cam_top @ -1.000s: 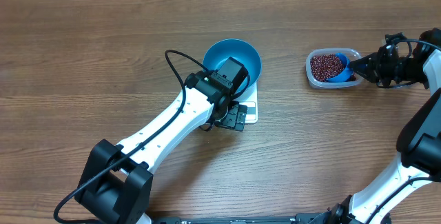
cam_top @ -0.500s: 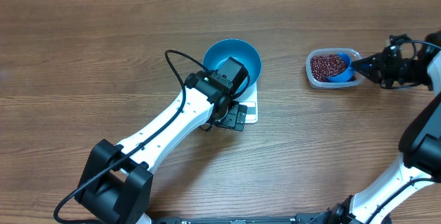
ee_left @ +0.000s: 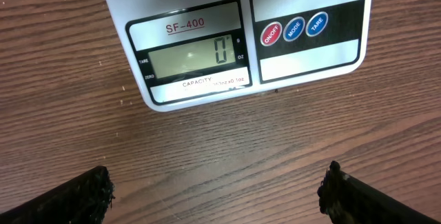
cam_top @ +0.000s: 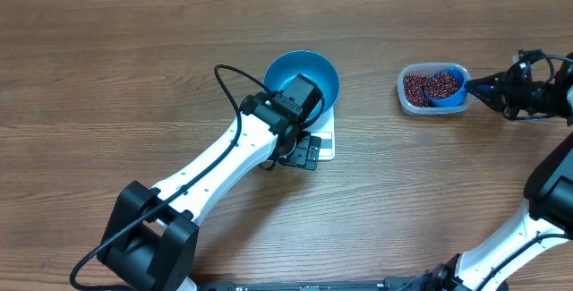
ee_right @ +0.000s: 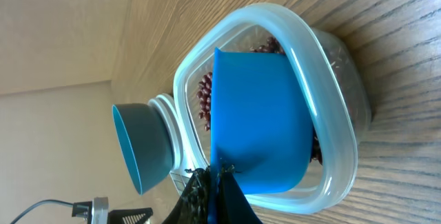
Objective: Scoop item into bowl and weigh 150g on scale
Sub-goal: 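Tilt and lift the bean-filled scoop out of the tub with the right gripper, then carry the full scoop with the right gripper over the teal bowl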
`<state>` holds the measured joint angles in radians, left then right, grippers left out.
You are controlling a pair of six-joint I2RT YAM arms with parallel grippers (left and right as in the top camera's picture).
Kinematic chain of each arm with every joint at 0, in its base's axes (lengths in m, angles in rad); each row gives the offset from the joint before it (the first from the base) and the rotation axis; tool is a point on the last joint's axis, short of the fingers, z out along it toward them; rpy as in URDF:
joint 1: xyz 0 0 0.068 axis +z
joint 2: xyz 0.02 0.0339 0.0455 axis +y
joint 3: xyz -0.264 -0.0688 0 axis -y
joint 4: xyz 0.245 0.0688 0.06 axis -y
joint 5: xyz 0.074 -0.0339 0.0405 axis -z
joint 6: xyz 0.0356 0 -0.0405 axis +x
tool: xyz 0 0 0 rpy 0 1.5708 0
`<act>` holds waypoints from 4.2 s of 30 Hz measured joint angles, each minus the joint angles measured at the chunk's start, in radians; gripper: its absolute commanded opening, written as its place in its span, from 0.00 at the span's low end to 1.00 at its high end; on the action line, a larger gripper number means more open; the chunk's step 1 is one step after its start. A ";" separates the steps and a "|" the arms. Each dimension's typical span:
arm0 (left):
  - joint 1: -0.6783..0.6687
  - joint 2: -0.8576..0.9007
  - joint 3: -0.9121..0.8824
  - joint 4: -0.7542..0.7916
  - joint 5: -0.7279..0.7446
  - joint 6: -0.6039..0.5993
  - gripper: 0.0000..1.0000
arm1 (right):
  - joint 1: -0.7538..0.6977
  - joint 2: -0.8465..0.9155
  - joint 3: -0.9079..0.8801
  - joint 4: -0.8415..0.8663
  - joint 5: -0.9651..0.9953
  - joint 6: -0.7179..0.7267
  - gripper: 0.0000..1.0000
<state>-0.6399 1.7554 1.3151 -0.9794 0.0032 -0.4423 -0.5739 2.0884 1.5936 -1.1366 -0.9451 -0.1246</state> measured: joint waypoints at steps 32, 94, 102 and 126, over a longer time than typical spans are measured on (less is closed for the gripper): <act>0.000 0.000 0.000 0.000 0.000 0.000 1.00 | -0.014 0.001 -0.003 -0.014 -0.331 -0.113 0.04; 0.000 0.000 0.000 0.000 0.000 0.000 1.00 | 0.496 0.017 0.366 0.151 -0.195 0.209 0.04; 0.000 0.000 0.000 0.000 0.000 0.000 1.00 | 0.556 0.017 0.366 0.041 -0.073 0.072 0.04; 0.000 0.000 0.000 0.000 0.000 0.000 1.00 | 0.792 -0.060 0.366 -0.004 0.300 -0.214 0.04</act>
<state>-0.6399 1.7554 1.3151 -0.9794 0.0032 -0.4423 0.2180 2.0281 1.9598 -1.1408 -0.6449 -0.3386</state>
